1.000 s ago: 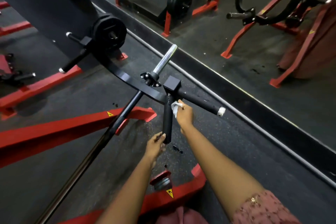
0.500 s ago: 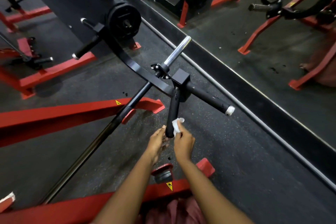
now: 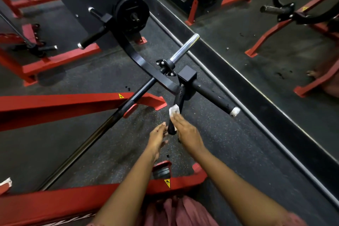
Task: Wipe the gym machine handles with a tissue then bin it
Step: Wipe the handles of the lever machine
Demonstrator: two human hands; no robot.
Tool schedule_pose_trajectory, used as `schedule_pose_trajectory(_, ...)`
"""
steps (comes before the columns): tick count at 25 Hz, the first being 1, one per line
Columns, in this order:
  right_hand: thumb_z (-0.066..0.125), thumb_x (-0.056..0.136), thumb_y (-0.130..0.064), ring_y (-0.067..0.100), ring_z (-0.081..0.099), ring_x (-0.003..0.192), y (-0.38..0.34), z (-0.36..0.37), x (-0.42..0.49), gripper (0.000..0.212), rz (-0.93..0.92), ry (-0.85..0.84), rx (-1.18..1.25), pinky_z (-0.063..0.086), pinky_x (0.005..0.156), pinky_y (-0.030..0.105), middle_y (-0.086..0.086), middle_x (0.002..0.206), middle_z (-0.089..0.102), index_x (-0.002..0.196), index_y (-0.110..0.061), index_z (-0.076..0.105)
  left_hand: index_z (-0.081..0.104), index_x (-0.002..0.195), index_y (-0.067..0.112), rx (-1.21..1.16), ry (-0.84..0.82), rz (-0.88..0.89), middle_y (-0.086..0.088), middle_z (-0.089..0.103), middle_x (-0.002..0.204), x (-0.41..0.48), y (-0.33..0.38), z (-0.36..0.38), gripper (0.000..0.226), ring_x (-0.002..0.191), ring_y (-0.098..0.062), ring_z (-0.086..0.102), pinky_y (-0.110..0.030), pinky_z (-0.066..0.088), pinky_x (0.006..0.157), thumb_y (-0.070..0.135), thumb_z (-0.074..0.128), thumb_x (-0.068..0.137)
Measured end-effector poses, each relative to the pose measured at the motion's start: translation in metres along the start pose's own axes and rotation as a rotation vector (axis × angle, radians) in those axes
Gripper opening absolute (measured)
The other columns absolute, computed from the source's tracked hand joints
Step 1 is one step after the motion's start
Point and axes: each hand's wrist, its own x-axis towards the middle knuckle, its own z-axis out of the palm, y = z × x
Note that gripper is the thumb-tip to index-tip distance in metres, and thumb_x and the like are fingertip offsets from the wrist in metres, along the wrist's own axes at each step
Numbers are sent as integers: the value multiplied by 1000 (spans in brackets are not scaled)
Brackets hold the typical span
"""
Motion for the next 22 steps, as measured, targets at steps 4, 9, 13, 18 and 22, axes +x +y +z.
schedule_pose_trajectory(4,58,69,20,29,48,124,15,-33,75,62,-263,12,-303,49,92,36,20,134,49,128,4,48,55,118,19,-36,75,26,0,60,114,4,4,-2,26,109,-16,54,-29,43,81,30,45,96)
schedule_pose_trajectory(9,36,73,-5,17,63,106,31,-23,63,44,-505,-180,-615,50,87,24,6,106,70,99,-6,71,55,114,23,-65,113,41,1,59,114,5,3,-8,20,107,-15,53,-24,42,74,25,46,96)
schedule_pose_trajectory(13,30,78,-11,19,60,110,36,-1,18,48,-775,-294,-674,47,94,28,7,113,67,106,-7,68,55,113,22,-93,132,38,-2,59,120,6,0,-10,19,107,-17,53,-29,41,82,24,46,96)
schedule_pose_trajectory(18,49,75,-11,21,61,108,40,-37,82,41,-756,-183,-788,47,93,28,9,113,67,112,-7,65,55,113,22,-60,123,48,2,58,113,3,4,-4,19,106,-15,53,-28,40,84,24,44,97)
schedule_pose_trajectory(22,55,77,-13,20,60,110,40,-8,51,37,-726,-199,-764,48,93,28,9,116,65,112,-8,66,55,112,21,-74,127,44,1,59,112,8,5,-1,21,107,-16,54,-28,41,82,31,44,97)
